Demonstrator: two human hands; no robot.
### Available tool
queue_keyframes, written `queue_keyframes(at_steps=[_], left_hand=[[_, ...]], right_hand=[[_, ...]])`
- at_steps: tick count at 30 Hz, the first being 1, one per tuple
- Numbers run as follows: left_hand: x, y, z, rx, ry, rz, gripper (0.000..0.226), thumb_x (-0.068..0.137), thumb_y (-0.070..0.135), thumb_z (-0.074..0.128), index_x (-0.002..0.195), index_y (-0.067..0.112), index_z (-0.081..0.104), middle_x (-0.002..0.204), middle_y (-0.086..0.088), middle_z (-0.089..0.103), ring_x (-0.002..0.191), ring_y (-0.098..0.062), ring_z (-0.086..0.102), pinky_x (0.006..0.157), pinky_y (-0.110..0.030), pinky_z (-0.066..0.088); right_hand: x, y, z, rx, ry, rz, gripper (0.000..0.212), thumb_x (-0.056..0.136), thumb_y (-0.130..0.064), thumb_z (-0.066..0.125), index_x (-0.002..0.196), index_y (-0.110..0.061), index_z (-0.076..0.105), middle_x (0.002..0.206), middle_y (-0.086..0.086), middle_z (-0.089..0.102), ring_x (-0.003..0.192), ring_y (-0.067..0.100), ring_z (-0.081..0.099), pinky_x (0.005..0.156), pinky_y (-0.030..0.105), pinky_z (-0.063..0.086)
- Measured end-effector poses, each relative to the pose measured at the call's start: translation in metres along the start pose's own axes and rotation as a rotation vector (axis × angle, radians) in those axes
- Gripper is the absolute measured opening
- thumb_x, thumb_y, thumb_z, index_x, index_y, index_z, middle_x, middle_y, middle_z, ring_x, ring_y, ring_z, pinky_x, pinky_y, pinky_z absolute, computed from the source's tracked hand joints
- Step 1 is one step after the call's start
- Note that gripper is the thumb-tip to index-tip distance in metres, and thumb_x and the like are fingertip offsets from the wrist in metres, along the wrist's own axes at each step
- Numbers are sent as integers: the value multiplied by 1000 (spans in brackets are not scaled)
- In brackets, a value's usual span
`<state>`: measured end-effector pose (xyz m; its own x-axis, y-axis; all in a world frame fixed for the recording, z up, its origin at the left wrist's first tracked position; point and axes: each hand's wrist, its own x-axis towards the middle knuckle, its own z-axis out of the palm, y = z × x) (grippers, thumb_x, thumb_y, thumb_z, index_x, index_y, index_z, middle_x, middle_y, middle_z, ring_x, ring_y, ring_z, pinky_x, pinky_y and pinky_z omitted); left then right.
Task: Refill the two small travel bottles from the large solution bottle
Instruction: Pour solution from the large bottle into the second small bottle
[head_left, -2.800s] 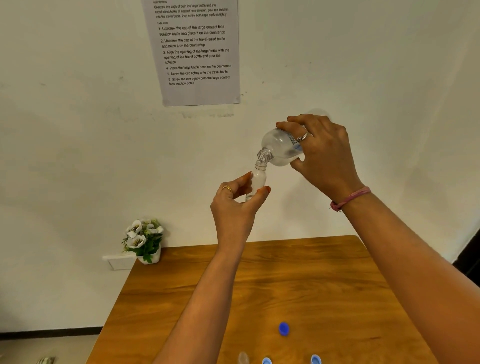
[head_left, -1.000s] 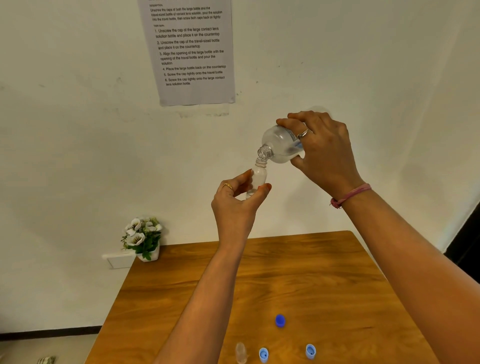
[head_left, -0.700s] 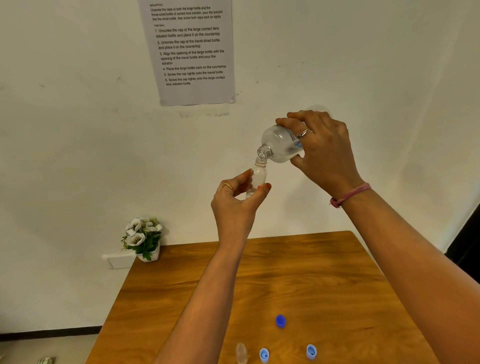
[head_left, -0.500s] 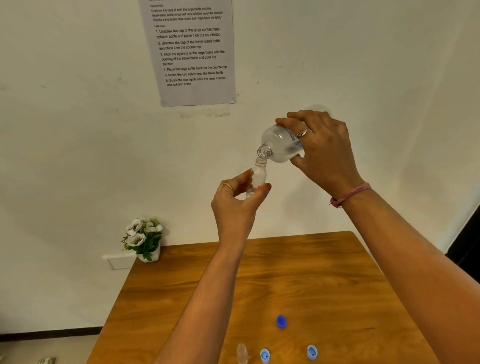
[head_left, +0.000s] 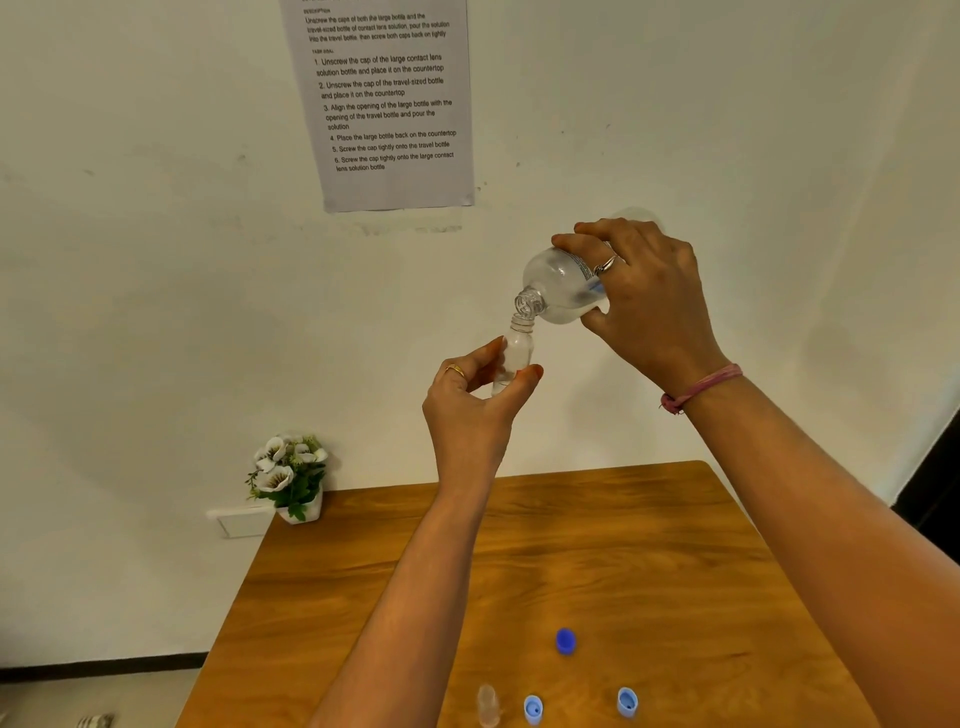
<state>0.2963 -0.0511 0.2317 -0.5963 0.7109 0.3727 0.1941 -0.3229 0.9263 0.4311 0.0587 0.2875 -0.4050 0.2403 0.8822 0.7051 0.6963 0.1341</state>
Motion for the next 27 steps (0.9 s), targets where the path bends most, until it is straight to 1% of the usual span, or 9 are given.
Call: queue_keyframes(at_steps=[8,15,27], left_hand=[[0,1,-3,1,-4,8,42,72,21,82,111,19,68,102,5,67,90,-1,63,65,2,42],[3,-1,-4,10,-13,13,44,71,23,82,112,19,67,104,5,67,92,-3,63,68,1,44],[5,-3,-4,2,-14,9,43,72,22,82,112,17,67,105,2,68,92,-6,63,67,0,44]], right_hand=[[0,-2,-1,-2,-3,2,62,67,-10,80,124,-18,57,121,9,61,112,32,56,85,48,43],[1,-3,0,-2,1,0,61,67,-10,80,124,-17,57,121,10,61,111,33,56,86,48,43],[2,-2,3,-14,6,2,61,69,-11,79,124,-18,57,121,9,61,112,32,56,86,47,43]])
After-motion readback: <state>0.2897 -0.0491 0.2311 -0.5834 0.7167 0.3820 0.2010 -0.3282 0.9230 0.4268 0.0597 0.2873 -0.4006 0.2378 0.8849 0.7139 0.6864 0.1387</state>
